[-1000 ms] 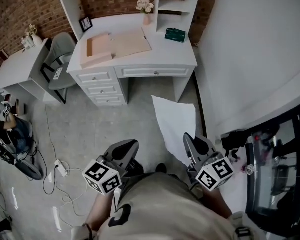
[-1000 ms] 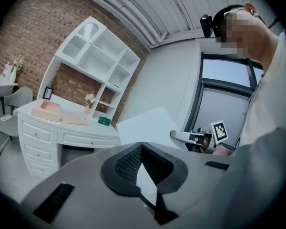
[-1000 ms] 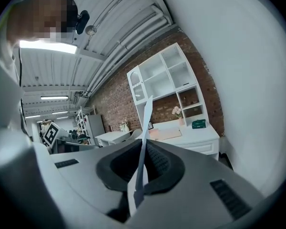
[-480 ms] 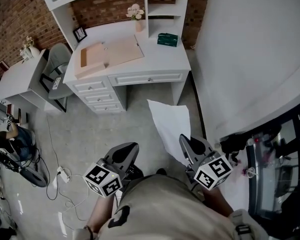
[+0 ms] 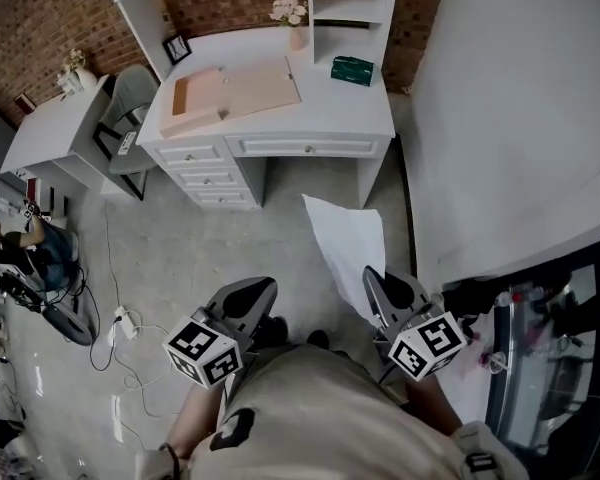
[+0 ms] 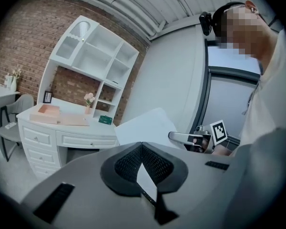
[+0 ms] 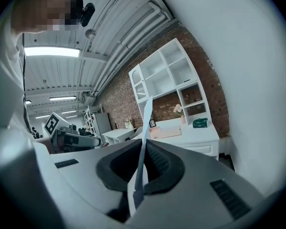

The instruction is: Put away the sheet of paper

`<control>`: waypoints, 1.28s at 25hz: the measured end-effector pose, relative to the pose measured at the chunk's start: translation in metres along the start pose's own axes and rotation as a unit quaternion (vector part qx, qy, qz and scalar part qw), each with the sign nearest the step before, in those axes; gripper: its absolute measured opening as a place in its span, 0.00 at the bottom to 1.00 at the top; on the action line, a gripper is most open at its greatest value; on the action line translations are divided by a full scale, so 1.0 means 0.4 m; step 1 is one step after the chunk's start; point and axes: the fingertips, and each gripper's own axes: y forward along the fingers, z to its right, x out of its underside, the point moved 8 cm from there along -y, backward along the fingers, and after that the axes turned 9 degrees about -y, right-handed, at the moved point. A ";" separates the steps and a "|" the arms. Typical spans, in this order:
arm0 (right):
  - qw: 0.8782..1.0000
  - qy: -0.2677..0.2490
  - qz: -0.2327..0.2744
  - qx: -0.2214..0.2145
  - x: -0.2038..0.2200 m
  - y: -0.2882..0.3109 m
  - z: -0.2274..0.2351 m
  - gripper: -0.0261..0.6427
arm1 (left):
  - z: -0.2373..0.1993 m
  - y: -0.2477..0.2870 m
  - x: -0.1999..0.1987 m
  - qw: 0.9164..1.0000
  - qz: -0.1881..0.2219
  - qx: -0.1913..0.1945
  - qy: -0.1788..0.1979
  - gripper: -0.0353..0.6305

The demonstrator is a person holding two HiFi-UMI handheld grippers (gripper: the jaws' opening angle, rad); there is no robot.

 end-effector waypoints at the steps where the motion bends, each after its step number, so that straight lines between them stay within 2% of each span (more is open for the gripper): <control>1: 1.000 0.006 -0.002 0.002 0.002 0.002 0.005 0.08 | 0.000 0.003 0.000 1.000 -0.003 -0.002 0.001 0.08; 5: 1.000 0.010 -0.006 -0.001 -0.006 0.013 0.017 0.08 | -0.005 0.016 -0.012 1.000 -0.001 -0.020 0.005 0.08; 9: 1.000 0.005 -0.009 0.003 -0.009 0.029 0.029 0.08 | -0.005 0.038 -0.022 0.999 -0.008 -0.007 0.045 0.07; 11: 1.000 0.006 -0.009 0.014 -0.011 0.036 0.038 0.08 | -0.009 0.047 -0.027 0.999 -0.005 0.004 0.054 0.07; 14: 1.000 0.007 -0.010 0.024 -0.021 0.054 0.046 0.08 | -0.025 0.055 -0.044 0.999 0.014 0.027 0.038 0.07; 18: 1.000 -0.001 -0.009 0.018 -0.049 0.111 0.045 0.08 | -0.071 0.066 -0.087 0.998 0.048 0.036 0.030 0.07; 27: 0.999 -0.021 -0.026 -0.012 -0.099 0.303 -0.008 0.08 | -0.250 0.058 -0.168 0.998 0.060 0.017 -0.009 0.07; 32: 0.999 -0.021 -0.034 -0.032 -0.124 0.391 -0.042 0.08 | -0.334 0.071 -0.199 0.998 0.059 0.001 -0.016 0.07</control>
